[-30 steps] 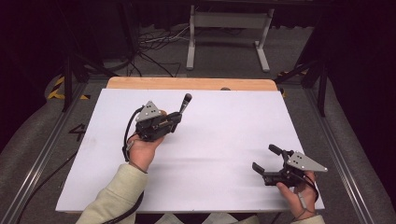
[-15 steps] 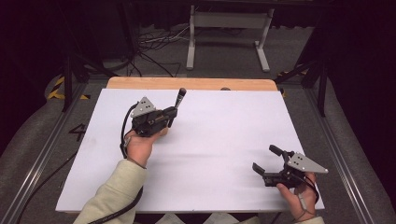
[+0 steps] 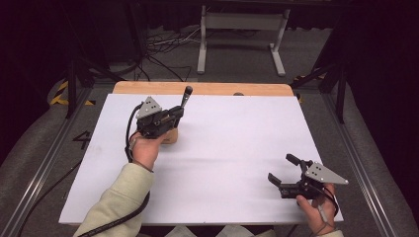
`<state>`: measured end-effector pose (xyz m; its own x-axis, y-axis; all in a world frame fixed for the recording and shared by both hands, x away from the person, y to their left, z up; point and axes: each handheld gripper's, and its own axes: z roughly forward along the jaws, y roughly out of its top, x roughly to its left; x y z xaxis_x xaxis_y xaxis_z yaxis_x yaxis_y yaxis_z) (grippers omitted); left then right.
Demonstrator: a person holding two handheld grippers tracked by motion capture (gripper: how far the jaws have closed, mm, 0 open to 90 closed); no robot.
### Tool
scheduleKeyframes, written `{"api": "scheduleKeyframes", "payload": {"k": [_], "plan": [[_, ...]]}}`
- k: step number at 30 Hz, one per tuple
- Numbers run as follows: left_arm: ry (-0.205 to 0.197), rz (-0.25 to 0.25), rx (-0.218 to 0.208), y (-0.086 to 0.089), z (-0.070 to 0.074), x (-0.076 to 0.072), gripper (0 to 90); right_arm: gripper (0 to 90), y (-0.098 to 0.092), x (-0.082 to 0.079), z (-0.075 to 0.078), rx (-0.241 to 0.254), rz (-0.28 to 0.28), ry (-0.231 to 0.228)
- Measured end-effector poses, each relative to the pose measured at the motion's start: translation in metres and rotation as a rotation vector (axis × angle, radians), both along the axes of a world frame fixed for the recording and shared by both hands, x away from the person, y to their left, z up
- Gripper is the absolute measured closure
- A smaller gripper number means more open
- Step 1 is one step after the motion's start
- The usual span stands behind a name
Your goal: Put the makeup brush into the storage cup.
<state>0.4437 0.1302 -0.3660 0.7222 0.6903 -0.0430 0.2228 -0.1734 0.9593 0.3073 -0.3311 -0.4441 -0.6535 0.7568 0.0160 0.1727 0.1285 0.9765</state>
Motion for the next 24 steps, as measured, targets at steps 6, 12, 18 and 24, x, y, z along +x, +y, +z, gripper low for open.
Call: {"api": "scheduleKeyframes", "payload": {"k": [6,12,18,24], "plan": [[0.001,0.047,-0.004,0.006,-0.004,0.004,78.8,1.5,-0.001,0.0,0.0,0.002,0.003,-0.004],[-0.012,0.098,-0.005,0.009,-0.007,0.007,78.8,1.5,0.0,0.0,0.0,0.002,0.007,-0.003],[-0.02,0.143,-0.006,0.01,-0.009,0.008,78.7,1.4,-0.001,-0.001,0.0,0.003,0.009,-0.003],[-0.033,0.181,0.004,0.013,-0.011,0.009,78.7,1.1,-0.001,-0.001,0.0,0.006,0.009,-0.002]]}}
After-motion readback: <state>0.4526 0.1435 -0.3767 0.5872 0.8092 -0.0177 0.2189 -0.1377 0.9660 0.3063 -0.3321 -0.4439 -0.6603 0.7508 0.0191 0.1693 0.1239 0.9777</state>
